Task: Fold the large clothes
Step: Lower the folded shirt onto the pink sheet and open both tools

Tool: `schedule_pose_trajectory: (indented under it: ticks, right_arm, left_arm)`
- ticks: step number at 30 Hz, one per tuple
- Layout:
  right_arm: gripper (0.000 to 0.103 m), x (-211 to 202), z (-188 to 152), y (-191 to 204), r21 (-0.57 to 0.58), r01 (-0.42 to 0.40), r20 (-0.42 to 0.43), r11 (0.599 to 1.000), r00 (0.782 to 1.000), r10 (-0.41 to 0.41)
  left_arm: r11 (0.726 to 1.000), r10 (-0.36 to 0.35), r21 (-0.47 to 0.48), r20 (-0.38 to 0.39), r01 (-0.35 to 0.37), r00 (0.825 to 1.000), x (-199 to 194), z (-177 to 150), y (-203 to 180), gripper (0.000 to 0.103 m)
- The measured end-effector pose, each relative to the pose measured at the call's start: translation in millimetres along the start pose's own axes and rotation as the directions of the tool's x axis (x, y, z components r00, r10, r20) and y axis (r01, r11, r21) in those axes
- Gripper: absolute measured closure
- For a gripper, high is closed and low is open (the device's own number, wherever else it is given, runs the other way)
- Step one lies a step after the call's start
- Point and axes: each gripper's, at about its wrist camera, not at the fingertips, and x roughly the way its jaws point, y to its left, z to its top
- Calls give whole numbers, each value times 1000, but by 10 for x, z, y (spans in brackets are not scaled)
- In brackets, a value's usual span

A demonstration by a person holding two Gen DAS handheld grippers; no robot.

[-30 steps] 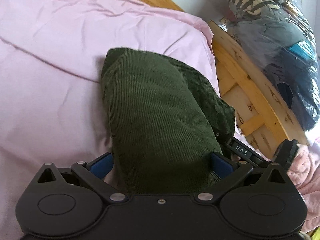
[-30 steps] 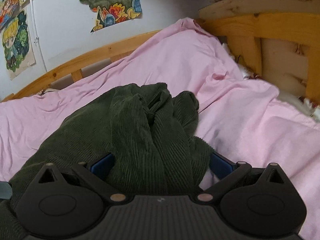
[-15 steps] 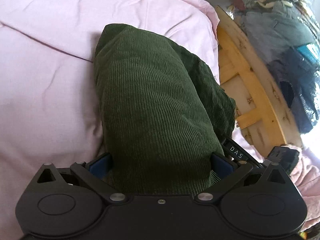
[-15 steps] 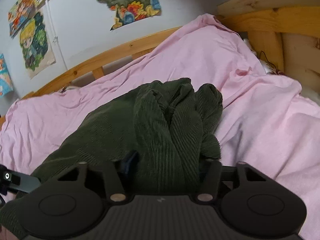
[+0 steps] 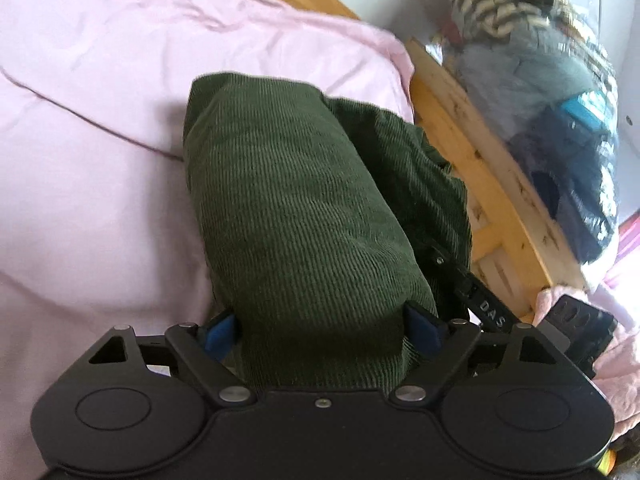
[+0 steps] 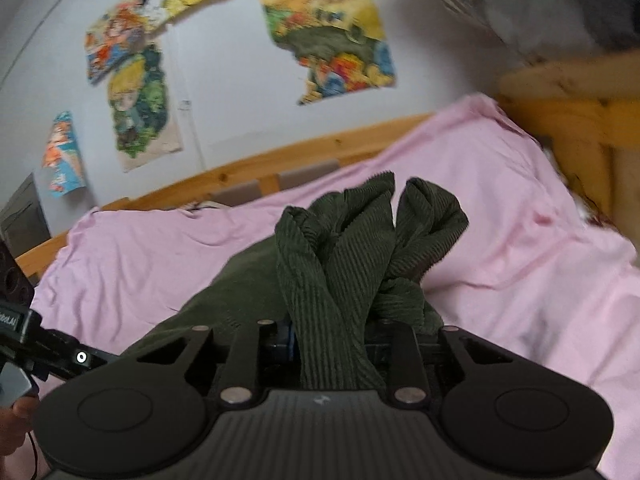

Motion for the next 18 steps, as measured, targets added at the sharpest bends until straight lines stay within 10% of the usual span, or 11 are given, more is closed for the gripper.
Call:
schedule_pose_trajectory:
  ticks: [11,18]
  right_arm:
    - [78,776,270,887,-18,-152,51,988,987,153]
    - [70,1306,-7,1122,-13,-141,-33,990,990,140]
  left_arm:
    - [977,194,48,200,-207,961,-1018,534,421,21]
    - [929,300,147,240,-341,923,-1129,332,748,28]
